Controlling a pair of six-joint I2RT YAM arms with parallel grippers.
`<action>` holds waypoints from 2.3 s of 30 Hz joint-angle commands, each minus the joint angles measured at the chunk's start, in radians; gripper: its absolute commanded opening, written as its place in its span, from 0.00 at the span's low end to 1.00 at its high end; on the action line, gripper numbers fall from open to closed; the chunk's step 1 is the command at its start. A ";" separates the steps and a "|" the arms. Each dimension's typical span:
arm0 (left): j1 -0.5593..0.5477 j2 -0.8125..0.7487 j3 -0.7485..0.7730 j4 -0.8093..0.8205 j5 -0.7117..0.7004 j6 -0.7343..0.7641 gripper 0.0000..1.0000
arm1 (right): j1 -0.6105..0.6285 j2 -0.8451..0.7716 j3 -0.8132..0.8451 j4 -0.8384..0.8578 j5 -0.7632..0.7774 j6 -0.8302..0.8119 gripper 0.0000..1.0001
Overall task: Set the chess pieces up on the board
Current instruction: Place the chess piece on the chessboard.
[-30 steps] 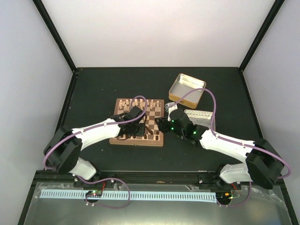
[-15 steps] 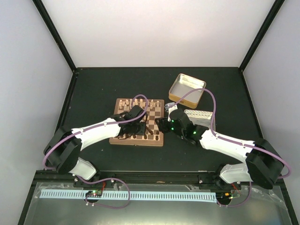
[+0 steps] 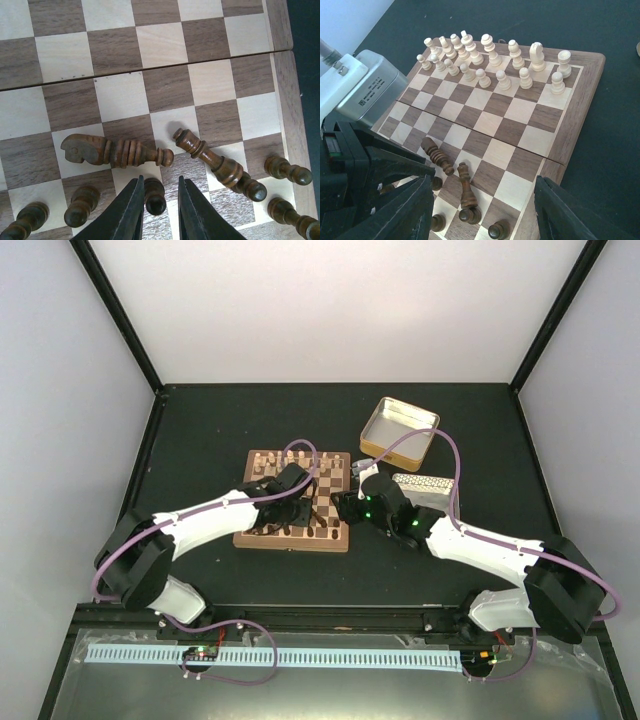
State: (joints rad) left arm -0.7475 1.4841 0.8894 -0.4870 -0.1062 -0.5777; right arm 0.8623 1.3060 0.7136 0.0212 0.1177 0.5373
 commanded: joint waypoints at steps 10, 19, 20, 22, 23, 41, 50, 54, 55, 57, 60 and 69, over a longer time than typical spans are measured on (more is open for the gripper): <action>0.004 -0.106 0.127 -0.104 -0.080 0.025 0.26 | -0.005 0.076 0.150 -0.168 -0.098 -0.047 0.56; 0.125 -0.349 0.063 -0.107 -0.102 0.026 0.32 | -0.005 0.320 0.418 -0.422 -0.209 -0.122 0.47; 0.139 -0.383 0.041 -0.095 -0.102 0.026 0.33 | -0.005 0.343 0.444 -0.448 -0.216 -0.126 0.46; 0.166 -0.454 -0.009 -0.056 -0.102 0.025 0.35 | -0.004 0.390 0.488 -0.490 -0.224 -0.133 0.43; 0.179 -0.486 -0.033 -0.034 -0.102 0.024 0.36 | -0.002 0.412 0.508 -0.510 -0.230 -0.138 0.41; 0.291 -0.647 -0.160 -0.002 -0.022 0.012 0.43 | 0.042 0.683 0.770 -0.803 -0.132 -0.197 0.23; 0.301 -0.657 -0.165 -0.005 -0.013 0.013 0.43 | 0.043 0.742 0.816 -0.823 -0.101 -0.218 0.16; 0.303 -0.659 -0.165 -0.005 -0.011 0.013 0.43 | 0.044 0.756 0.822 -0.808 -0.084 -0.223 0.11; 0.303 -0.659 -0.167 -0.005 -0.010 0.013 0.43 | 0.044 0.757 0.823 -0.800 -0.078 -0.225 0.09; 0.303 -0.658 -0.167 -0.005 -0.009 0.012 0.43 | 0.043 0.761 0.830 -0.780 -0.060 -0.228 0.07; 0.304 -0.657 -0.167 -0.005 -0.007 0.013 0.43 | 0.042 0.773 0.848 -0.766 -0.032 -0.229 0.07; 0.306 -0.657 -0.168 -0.006 -0.003 0.012 0.43 | 0.044 0.762 0.838 -0.782 -0.023 -0.214 0.31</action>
State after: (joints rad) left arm -0.4511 0.8433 0.7280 -0.5079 -0.1261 -0.5613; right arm 0.9028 2.0754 1.5593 -0.7452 0.0765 0.3172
